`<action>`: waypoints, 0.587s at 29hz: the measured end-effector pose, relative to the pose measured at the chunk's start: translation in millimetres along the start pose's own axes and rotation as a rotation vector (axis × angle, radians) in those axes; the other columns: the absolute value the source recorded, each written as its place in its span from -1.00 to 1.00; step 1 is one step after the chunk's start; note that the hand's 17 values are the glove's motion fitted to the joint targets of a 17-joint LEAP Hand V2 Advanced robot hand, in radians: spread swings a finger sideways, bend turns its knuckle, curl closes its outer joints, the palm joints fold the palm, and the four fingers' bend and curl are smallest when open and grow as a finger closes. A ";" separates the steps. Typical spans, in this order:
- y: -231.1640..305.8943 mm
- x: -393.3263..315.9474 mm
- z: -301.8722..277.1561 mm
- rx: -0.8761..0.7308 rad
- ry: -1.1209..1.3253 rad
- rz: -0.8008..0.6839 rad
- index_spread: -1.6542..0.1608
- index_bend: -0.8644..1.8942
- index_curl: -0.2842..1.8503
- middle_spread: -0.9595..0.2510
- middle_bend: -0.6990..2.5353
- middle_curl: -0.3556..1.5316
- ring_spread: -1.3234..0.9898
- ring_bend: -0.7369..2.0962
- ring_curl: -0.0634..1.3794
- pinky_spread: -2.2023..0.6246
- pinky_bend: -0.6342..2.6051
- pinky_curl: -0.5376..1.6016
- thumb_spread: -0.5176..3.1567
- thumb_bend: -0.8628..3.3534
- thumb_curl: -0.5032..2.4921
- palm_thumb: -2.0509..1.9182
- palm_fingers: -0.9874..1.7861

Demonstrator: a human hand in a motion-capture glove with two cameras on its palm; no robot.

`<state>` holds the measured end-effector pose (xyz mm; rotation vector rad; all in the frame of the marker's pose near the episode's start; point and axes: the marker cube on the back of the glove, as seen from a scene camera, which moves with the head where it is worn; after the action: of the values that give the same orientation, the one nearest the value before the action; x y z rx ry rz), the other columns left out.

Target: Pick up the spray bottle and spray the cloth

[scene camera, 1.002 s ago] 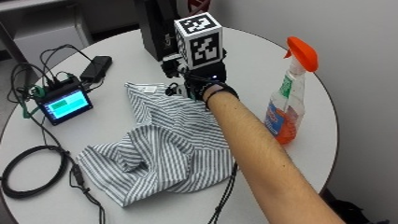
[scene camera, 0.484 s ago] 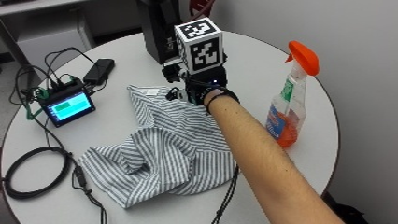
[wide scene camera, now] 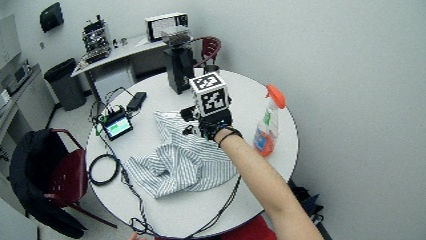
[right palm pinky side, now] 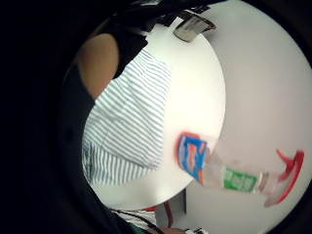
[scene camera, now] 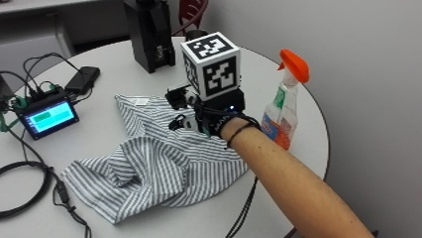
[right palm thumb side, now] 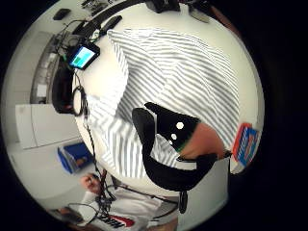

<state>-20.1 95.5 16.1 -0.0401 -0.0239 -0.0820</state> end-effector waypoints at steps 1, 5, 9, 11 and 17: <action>12.7 -0.6 -4.4 0.025 0.001 -0.014 0.41 -0.27 -0.50 0.57 -0.43 -0.30 0.26 -0.33 -0.59 0.74 -0.27 -0.26 -0.14 -0.60 -0.54 0.26 -0.01; 67.4 7.8 -19.1 0.156 0.040 -0.048 0.41 -0.26 -0.49 0.57 -0.43 -0.29 0.26 -0.34 -0.59 0.74 -0.27 -0.26 -0.13 -0.60 -0.53 0.26 0.01; 117.7 44.0 -23.1 0.213 0.019 -0.006 0.41 -0.24 -0.47 0.56 -0.43 -0.29 0.26 -0.34 -0.58 0.73 -0.29 -0.27 -0.13 -0.60 -0.53 0.27 0.07; 132.4 67.7 -19.4 0.229 -0.056 0.041 0.41 -0.23 -0.46 0.55 -0.43 -0.28 0.25 -0.34 -0.58 0.73 -0.30 -0.27 -0.13 -0.60 -0.52 0.27 0.09; 141.6 135.0 8.5 0.275 -0.368 0.233 0.42 -0.28 -0.46 0.54 -0.44 -0.27 0.23 -0.30 -0.54 0.71 -0.30 -0.26 -0.14 -0.60 -0.52 0.27 0.16</action>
<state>125.9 225.8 22.5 0.2174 -0.3966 0.1626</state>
